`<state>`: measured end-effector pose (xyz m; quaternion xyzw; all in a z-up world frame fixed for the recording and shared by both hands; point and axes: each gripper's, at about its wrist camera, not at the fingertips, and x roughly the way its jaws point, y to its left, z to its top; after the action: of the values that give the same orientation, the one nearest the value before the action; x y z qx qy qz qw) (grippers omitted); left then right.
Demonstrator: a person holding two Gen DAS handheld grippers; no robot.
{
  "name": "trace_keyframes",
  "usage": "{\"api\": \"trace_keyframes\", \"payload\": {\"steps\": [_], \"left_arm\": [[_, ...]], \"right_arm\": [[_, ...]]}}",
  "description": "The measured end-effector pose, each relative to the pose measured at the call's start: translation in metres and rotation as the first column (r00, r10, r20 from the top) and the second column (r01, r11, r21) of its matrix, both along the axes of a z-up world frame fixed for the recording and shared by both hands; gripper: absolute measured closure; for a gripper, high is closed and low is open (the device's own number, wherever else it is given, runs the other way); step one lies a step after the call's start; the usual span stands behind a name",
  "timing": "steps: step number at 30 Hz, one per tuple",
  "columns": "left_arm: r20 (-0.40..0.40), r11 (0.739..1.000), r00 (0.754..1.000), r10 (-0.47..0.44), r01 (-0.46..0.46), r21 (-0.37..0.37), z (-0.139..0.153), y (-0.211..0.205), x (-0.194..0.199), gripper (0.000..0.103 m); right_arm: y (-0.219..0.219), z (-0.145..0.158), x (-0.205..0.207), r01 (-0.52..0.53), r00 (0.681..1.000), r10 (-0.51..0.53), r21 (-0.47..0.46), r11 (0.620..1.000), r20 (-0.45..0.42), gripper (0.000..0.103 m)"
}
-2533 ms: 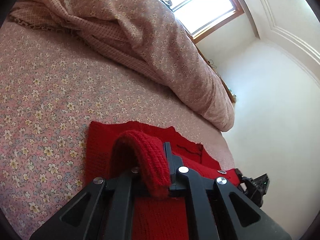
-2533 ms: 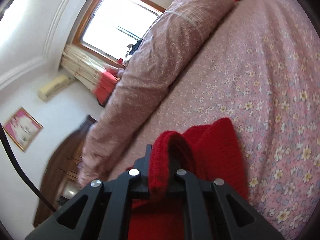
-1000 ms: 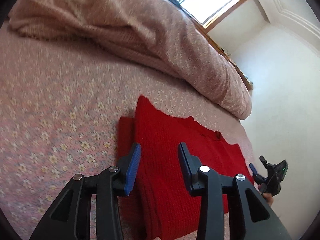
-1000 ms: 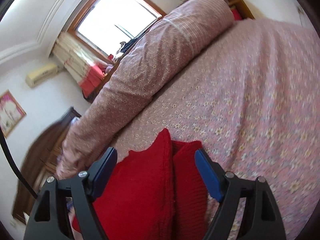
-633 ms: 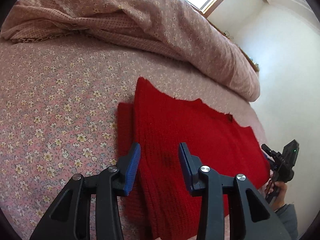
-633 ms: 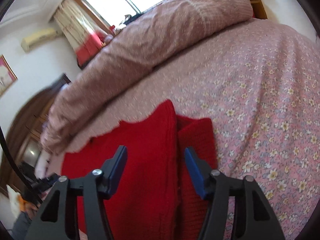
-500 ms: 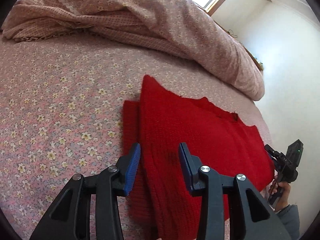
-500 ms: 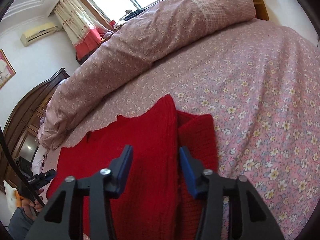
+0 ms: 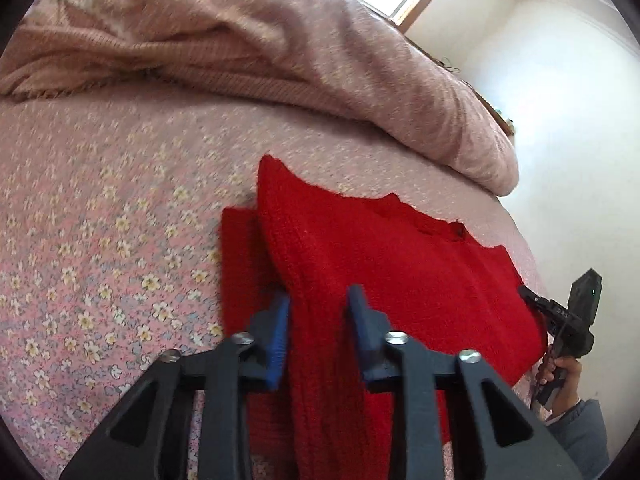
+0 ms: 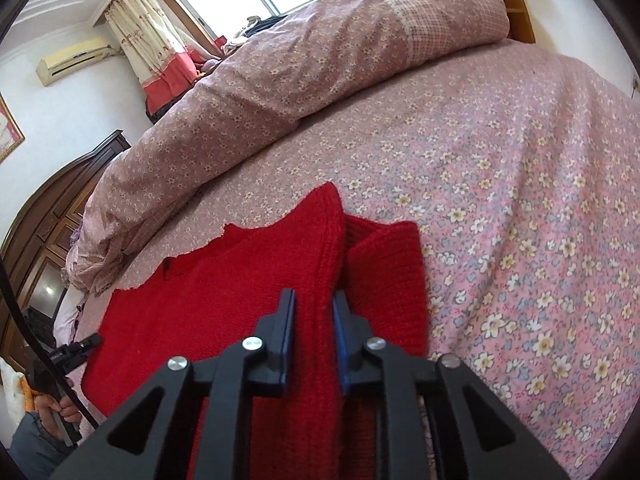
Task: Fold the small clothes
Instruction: 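Open both tools to release the folded hem onto the cardigan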
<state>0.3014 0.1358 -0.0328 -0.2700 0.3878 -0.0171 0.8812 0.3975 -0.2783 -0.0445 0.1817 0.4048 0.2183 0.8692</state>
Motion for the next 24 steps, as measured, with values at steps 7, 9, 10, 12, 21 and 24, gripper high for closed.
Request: {"api": "trace_keyframes", "payload": {"steps": [7,9,10,12,21,24], "left_arm": [[-0.051,0.999,0.999,0.014,-0.016,-0.036,-0.017,0.003,0.013,0.086],[-0.017,0.999,0.999,0.041,-0.041,-0.028,-0.014,0.006,0.011,0.099],[0.003,0.999,0.999,0.045,-0.045,-0.031,-0.011,0.008,0.010,0.100],[0.073,0.999,0.996,0.050,-0.048,-0.023,-0.001,0.008,0.008,0.101],[-0.002,0.998,0.999,0.049,-0.049,0.046,-0.012,-0.001,0.028,0.100],[-0.024,0.998,0.998,0.062,-0.062,-0.017,-0.022,0.005,0.029,0.100]], "right_arm": [[0.006,0.003,0.000,-0.012,1.000,0.013,-0.043,0.999,0.020,0.090],[0.005,0.004,-0.002,0.001,0.999,0.001,-0.053,0.999,0.037,0.091],[0.006,0.006,-0.003,0.009,0.999,-0.007,-0.059,0.998,0.049,0.091],[0.007,0.012,-0.006,0.028,0.995,-0.021,-0.071,0.997,0.094,0.092],[0.013,0.010,-0.003,0.059,0.994,-0.044,-0.157,0.986,0.097,0.092],[0.009,0.000,0.002,0.060,0.998,-0.055,-0.129,0.990,0.044,0.091]]}}
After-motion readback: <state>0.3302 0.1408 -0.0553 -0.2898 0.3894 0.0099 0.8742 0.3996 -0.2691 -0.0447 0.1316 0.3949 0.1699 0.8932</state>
